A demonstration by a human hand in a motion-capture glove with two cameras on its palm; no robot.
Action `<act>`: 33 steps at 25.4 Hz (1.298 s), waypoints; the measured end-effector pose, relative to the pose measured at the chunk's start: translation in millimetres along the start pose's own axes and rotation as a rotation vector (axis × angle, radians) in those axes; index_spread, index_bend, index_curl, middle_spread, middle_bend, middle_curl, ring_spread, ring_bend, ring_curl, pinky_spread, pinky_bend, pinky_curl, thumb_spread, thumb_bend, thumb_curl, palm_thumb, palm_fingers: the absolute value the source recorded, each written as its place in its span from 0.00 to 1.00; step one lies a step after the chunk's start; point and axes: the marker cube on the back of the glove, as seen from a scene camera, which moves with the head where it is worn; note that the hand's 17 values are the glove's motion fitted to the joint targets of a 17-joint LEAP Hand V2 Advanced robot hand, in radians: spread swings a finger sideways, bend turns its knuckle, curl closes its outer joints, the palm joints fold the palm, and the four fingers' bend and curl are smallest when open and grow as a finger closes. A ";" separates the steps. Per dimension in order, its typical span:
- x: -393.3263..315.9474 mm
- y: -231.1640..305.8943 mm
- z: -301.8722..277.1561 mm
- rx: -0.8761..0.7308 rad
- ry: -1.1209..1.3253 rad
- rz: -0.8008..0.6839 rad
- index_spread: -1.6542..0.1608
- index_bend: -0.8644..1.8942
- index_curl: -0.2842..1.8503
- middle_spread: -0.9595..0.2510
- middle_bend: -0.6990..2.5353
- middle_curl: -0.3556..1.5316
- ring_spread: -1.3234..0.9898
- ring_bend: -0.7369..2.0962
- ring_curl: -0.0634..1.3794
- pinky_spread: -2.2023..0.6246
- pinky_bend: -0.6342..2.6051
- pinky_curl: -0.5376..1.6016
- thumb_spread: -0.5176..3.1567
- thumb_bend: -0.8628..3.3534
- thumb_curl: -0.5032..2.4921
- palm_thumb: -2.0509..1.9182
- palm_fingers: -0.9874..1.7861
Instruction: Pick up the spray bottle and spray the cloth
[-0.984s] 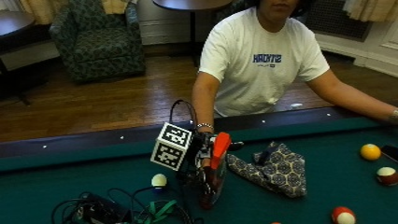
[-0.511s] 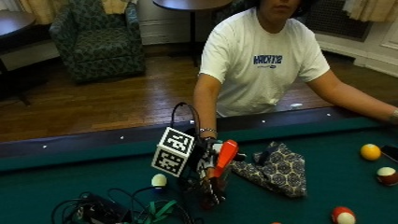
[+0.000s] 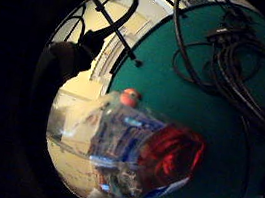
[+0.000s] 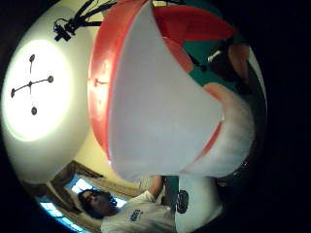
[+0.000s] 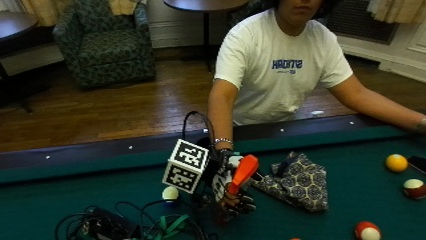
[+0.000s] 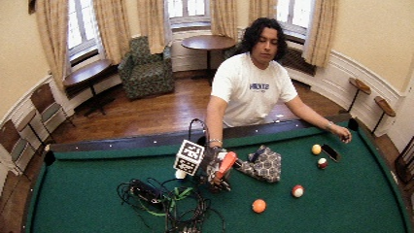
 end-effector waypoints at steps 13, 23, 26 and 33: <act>-10.8 16.0 -6.0 0.019 0.025 -0.155 0.76 0.40 0.30 0.63 0.38 0.46 0.48 0.52 0.34 0.69 0.33 0.43 0.32 0.20 0.35 0.74 0.88; -54.2 46.7 -19.2 -0.377 -0.071 -0.227 0.77 0.44 0.35 0.62 0.40 0.48 0.48 0.53 0.37 0.67 0.33 0.43 0.28 0.20 0.38 0.75 0.87; -78.8 58.4 -30.6 -0.441 -0.119 -0.273 0.77 0.45 0.36 0.62 0.41 0.48 0.47 0.54 0.37 0.67 0.33 0.43 0.27 0.20 0.38 0.75 0.86; -140.9 75.1 -70.3 -0.411 -0.262 -0.414 0.78 0.45 0.37 0.62 0.41 0.48 0.48 0.54 0.38 0.67 0.33 0.44 0.26 0.20 0.40 0.75 0.86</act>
